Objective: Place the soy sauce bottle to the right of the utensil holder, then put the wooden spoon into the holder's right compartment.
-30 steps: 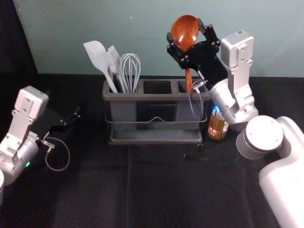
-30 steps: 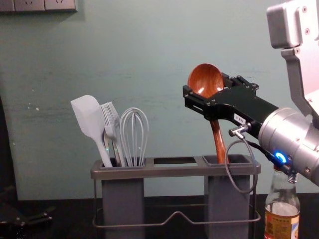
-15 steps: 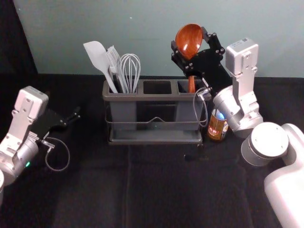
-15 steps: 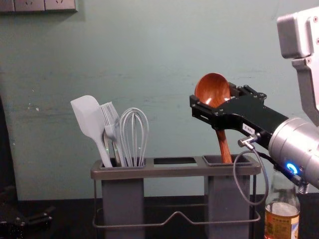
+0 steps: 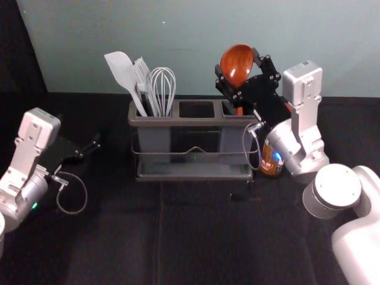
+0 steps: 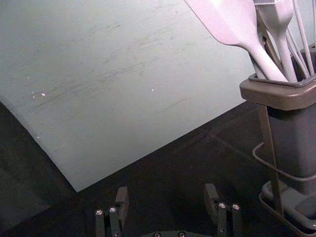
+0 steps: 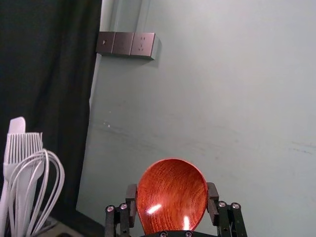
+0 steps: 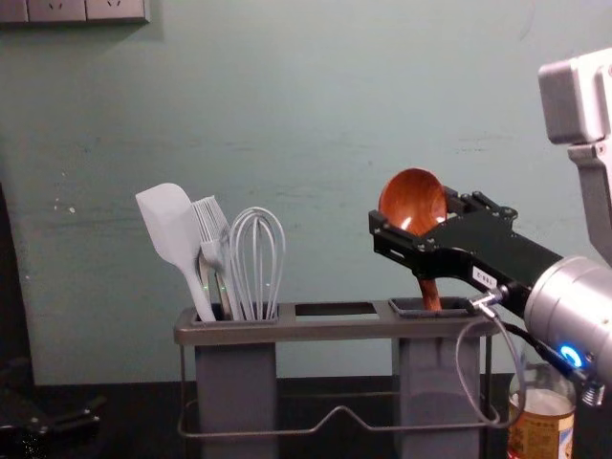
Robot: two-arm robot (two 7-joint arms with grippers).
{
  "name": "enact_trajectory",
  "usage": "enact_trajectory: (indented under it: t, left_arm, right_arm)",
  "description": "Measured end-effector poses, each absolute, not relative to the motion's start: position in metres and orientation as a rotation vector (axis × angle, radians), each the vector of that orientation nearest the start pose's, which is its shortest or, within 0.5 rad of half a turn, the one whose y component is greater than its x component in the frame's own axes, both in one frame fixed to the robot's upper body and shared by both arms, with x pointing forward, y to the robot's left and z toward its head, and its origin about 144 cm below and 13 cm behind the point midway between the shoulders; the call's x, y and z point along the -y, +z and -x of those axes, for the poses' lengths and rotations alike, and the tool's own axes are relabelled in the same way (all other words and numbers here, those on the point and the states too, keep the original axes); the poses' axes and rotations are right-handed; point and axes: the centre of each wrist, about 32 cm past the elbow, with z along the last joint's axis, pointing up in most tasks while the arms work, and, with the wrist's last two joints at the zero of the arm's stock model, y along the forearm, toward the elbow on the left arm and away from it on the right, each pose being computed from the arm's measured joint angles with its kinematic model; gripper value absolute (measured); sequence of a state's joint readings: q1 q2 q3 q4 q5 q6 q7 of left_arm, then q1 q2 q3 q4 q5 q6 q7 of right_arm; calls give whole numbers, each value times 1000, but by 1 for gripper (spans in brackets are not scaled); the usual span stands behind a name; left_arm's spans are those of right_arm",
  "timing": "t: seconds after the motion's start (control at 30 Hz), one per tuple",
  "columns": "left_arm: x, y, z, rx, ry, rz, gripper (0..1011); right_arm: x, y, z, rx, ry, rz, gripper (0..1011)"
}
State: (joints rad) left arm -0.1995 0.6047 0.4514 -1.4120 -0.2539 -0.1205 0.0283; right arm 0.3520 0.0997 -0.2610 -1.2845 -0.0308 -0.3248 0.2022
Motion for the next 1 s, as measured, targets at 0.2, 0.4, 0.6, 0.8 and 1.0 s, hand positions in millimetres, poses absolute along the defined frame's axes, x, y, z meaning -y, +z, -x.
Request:
enact_trajectory:
  t: [0.2,0.4,0.6,0.8,1.0]
  left_arm:
    - [-310,1140,-489,285,1248,-304,1005]
    - [-310,1140,-489,285,1248,-304,1005]
    - [-310,1140,-489,285,1248,-304,1005]
    - [-310,1140,-489,285,1248,-304,1005]
    - [-310,1140,-489,285,1248,-304,1005]
  right_arm:
    - [188,1174,-544,404,-1103,-109,841]
    - [191,1172,-538,395,-1102,-111,841]
    - [192,1170,-531,394,-1100,-112,841]
    - [193,1168,-528,394,-1098,-110,841]
    - [193,1166,-527,398,-1099,-112,909]
